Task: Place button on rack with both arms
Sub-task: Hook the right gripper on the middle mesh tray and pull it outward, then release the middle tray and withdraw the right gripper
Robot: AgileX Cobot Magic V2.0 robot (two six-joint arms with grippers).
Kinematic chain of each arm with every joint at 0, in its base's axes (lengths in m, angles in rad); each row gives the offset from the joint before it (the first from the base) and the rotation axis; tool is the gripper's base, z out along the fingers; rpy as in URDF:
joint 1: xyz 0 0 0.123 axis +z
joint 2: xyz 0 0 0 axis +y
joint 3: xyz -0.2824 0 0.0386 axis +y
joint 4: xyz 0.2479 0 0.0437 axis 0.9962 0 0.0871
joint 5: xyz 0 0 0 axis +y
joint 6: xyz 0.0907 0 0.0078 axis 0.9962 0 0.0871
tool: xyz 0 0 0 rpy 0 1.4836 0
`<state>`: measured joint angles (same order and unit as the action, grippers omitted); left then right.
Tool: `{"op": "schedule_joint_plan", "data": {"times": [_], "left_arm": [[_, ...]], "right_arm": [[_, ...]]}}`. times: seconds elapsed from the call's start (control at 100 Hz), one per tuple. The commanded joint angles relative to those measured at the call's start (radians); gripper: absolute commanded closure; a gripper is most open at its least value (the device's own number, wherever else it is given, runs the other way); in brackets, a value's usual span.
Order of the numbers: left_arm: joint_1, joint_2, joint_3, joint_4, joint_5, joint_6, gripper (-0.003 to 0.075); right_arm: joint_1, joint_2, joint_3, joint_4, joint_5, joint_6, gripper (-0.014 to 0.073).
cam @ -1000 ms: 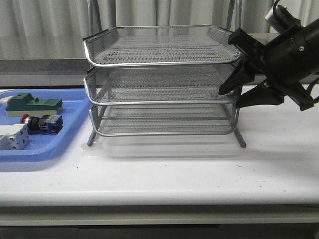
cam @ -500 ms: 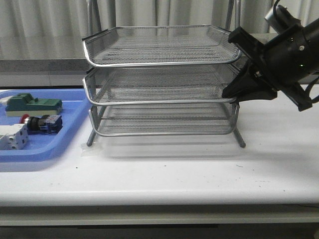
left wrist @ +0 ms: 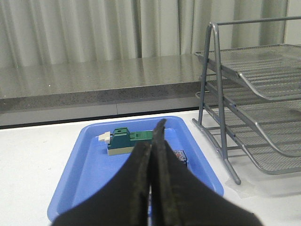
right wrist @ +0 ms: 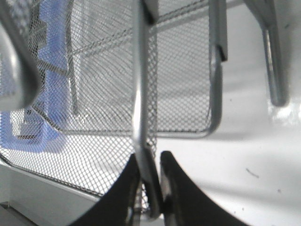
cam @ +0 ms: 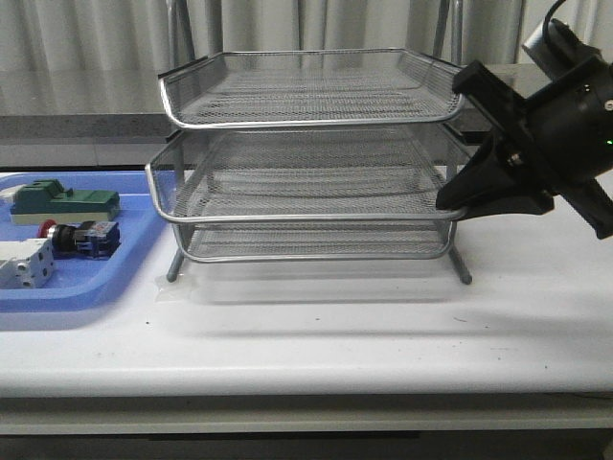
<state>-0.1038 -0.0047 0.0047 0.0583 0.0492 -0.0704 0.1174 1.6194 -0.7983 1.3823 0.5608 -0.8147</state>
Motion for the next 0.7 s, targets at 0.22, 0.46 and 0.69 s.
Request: {"op": "schedule_joint_plan", "data": {"times": [0.22,0.46,0.69], "left_arm": [[0.0,-0.031,0.033,-0.006,-0.079,-0.009,0.0741],[0.0,-0.031,0.033,-0.006,-0.079,-0.009,0.0741],[0.0,-0.031,0.033,-0.006,-0.079,-0.009,0.0741]], "right_arm": [[0.002,-0.197,0.153,-0.046,0.016,-0.027,0.0569],[0.002,-0.256,0.235,-0.046,0.009,-0.027,0.0564],[0.002,-0.256,0.237,-0.046,0.057,-0.057,0.0283]]}}
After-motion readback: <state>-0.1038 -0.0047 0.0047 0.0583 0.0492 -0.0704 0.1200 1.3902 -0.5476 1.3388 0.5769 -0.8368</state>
